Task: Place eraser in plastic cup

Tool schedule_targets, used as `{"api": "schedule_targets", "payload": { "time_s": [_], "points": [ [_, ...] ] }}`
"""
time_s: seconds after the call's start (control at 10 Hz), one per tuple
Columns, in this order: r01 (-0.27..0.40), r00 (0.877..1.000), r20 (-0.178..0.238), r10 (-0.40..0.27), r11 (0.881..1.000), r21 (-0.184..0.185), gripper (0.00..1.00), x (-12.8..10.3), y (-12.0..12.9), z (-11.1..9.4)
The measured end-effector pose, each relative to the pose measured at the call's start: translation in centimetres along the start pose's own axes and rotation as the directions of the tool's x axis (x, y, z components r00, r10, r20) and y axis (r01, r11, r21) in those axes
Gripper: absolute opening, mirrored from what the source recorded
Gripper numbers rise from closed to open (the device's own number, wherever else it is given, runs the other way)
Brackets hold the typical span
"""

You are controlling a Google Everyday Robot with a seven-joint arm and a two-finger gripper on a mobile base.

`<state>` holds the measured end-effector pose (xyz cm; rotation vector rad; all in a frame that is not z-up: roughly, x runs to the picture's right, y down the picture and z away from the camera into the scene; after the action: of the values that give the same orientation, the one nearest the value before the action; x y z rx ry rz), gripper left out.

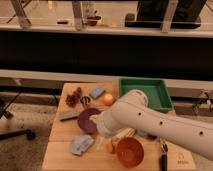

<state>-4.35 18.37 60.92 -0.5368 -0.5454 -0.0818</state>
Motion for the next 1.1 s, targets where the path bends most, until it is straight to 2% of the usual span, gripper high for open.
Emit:
{"api": "schedule_targets", "payload": {
  "time_s": [0.7, 1.0, 1.1],
  "points": [
    [-0.001, 1.000, 0.000, 0.001, 1.000, 0.001, 0.80, 0.1, 0.0, 0.0],
    [0.012, 0.999, 0.041, -0.013, 1.000, 0.010, 0.80, -1.3, -1.5, 0.3],
    [0.012, 0.998, 0.058, -0.013, 1.000, 0.013, 0.80, -1.2, -2.0, 0.1]
  ]
}}
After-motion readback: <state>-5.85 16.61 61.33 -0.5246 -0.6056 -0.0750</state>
